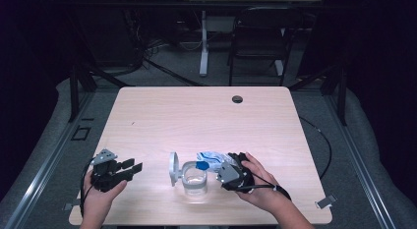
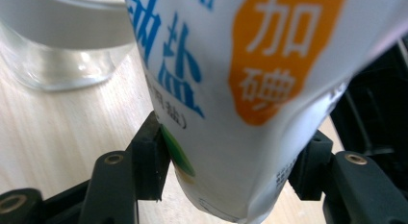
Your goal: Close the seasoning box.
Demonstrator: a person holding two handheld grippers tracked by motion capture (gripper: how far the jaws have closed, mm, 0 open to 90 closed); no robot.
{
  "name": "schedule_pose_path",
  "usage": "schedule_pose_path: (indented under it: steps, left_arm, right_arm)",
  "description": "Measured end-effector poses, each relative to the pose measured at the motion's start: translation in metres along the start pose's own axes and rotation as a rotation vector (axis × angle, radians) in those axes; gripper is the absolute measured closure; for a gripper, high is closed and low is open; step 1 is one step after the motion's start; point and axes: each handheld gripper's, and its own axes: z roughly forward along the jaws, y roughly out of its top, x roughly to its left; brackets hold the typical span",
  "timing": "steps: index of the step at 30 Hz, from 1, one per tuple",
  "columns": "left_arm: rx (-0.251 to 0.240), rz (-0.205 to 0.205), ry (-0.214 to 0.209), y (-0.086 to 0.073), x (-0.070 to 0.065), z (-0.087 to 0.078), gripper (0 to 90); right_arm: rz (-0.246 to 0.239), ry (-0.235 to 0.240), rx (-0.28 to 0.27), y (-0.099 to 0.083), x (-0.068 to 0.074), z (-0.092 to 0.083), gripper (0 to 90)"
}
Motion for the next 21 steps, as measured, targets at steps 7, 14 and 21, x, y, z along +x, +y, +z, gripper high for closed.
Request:
schedule_pose_path:
  steps: [7,14,21]
  left_arm:
    - [-0.002,-0.005,0.003,-0.0004,0.0006,0.0002,57.6]
    - [0.001,-0.005,0.003,-0.0008,0.0013,0.0006,57.3]
    - [0.001,-0.005,0.003,-0.0011,0.0014,0.0008,57.3]
  right_arm:
    - [-0.027,-0.010,0.012,0.0000,0.0027,0.0015,42.2]
    - [-0.063,-0.034,0.030,0.0005,0.0043,0.0024,42.2]
    - [-0.097,-0.049,0.037,0.0005,0.0061,0.0053,42.2]
